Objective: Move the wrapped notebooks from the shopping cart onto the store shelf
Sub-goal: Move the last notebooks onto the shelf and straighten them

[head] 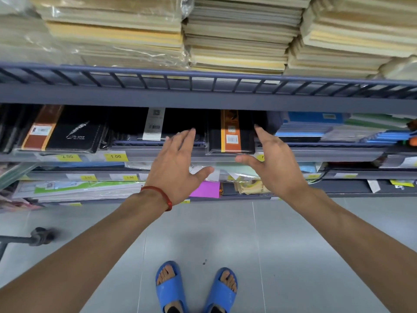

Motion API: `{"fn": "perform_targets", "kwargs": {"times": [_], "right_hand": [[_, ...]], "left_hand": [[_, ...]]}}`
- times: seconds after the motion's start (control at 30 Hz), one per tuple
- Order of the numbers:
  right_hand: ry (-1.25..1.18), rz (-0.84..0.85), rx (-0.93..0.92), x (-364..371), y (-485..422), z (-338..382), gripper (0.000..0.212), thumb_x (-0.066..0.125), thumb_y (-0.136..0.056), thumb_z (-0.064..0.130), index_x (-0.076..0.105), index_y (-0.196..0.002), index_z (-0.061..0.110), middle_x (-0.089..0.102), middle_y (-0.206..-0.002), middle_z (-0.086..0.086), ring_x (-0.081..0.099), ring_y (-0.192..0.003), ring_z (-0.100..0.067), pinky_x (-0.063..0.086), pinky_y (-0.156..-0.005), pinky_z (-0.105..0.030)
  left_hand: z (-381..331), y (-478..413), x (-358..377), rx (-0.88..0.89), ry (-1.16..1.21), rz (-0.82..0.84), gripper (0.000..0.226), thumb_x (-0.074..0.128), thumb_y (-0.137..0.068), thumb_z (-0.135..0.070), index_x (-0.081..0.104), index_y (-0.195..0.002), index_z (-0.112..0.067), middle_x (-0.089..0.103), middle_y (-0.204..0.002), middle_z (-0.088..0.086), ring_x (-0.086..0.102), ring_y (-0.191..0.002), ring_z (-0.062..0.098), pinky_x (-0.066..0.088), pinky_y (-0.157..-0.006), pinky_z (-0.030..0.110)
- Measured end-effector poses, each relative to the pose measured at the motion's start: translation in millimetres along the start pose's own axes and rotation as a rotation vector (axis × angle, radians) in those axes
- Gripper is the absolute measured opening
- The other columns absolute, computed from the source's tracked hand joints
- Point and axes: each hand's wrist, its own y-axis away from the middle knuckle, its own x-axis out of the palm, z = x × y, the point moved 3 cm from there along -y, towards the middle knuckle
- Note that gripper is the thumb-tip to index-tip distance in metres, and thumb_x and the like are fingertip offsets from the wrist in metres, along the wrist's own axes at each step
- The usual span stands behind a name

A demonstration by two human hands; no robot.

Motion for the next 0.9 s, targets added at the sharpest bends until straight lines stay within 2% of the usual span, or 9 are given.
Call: {"fn": "perform_targets", "kwargs": {"times": [0.1, 0.17, 0.23, 0.3, 0.43, 0.6, 0.8, 0.9], "right_hand": [[0.035, 0.077, -0.043, -2.8, -6.7, -2.6, 0.090, 0.064, -0.089, 0.054, 0.023, -0.158, 0.014, 0.038, -0.159, -0.008, 0.034, -0.147, -0.024, 0.033, -0.115, -0.035], [0.054, 0.115, -0.057, -4.4, -9.7, -4.2, 0.091, 0.061, -0.091, 0.055, 0.018, -0.159, 0.014, 0.033, -0.162, -0.008, 0.030, -0.149, -0.023, 0.030, -0.116, -0.035], [0.055, 0.156, -0.049, -5.8, -12.8, -5.8, 0.094, 0.059, -0.091, 0.056, 0.012, -0.160, 0.013, 0.028, -0.164, -0.008, 0.025, -0.151, -0.023, 0.027, -0.117, -0.034], [0.051, 0.185, -0.046, -7.3, -16.6, -6.3, 0.094, 0.058, -0.091, 0.057, 0.011, -0.160, 0.013, 0.029, -0.163, -0.008, 0.027, -0.150, -0.023, 0.029, -0.116, -0.035], [0.022, 0.250, -0.059, -6.9, -22.4, -7.3, 0.079, 0.061, -0.092, 0.055, 0.029, -0.154, 0.018, 0.047, -0.152, -0.007, 0.043, -0.139, -0.023, 0.040, -0.109, -0.039], [0.022, 0.272, -0.064, -6.9, -27.9, -8.6, 0.069, 0.060, -0.091, 0.057, 0.039, -0.145, 0.022, 0.060, -0.138, -0.002, 0.056, -0.123, -0.022, 0.049, -0.098, -0.042], [0.075, 0.182, -0.046, -4.9, -28.3, -8.8, 0.071, 0.060, -0.088, 0.062, 0.043, -0.140, 0.016, 0.069, -0.116, -0.004, 0.063, -0.103, -0.027, 0.053, -0.083, -0.042], [0.063, 0.158, -0.026, -4.7, -29.4, -9.4, 0.075, 0.060, -0.084, 0.067, 0.047, -0.136, 0.014, 0.071, -0.108, -0.005, 0.065, -0.096, -0.027, 0.054, -0.083, -0.045]], "left_hand": [[-16.4, -14.0, -1.1, 0.005, 0.079, 0.052, 0.099, 0.061, -0.086, -0.060, 0.010, -0.157, -0.013, 0.023, -0.161, 0.004, 0.016, -0.149, 0.022, 0.009, -0.120, 0.029], [-21.0, -25.3, -1.1, -0.011, 0.088, 0.047, 0.101, 0.066, -0.082, -0.061, 0.019, -0.155, -0.010, 0.038, -0.153, 0.007, 0.032, -0.142, 0.024, 0.022, -0.119, 0.033], [-19.5, -35.3, 2.0, -0.049, 0.139, 0.050, 0.087, 0.070, -0.078, -0.060, 0.038, -0.145, -0.013, 0.051, -0.139, 0.006, 0.045, -0.130, 0.025, 0.038, -0.111, 0.041], [-20.4, -40.6, 3.8, -0.046, 0.162, 0.069, 0.072, 0.069, -0.076, -0.060, 0.050, -0.131, -0.018, 0.058, -0.129, 0.003, 0.051, -0.122, 0.024, 0.045, -0.103, 0.044], [-24.7, -41.8, 6.3, -0.016, 0.181, 0.067, 0.055, 0.071, -0.084, -0.047, 0.052, -0.129, -0.023, 0.064, -0.125, -0.002, 0.057, -0.116, 0.021, 0.046, -0.103, 0.044], [-23.5, -42.8, 10.1, -0.057, 0.251, 0.065, 0.063, 0.072, -0.085, -0.041, 0.047, -0.139, -0.019, 0.064, -0.129, -0.001, 0.058, -0.121, 0.021, 0.049, -0.103, 0.043], [-24.7, -46.1, 11.9, -0.107, 0.216, 0.026, 0.058, 0.071, -0.086, -0.042, 0.052, -0.133, -0.016, 0.066, -0.123, 0.005, 0.058, -0.116, 0.026, 0.051, -0.097, 0.040], [-25.4, -46.8, 10.9, -0.138, 0.213, -0.001, 0.055, 0.071, -0.086, -0.042, 0.055, -0.132, -0.015, 0.064, -0.127, 0.007, 0.053, -0.119, 0.027, 0.045, -0.096, 0.035]]}}
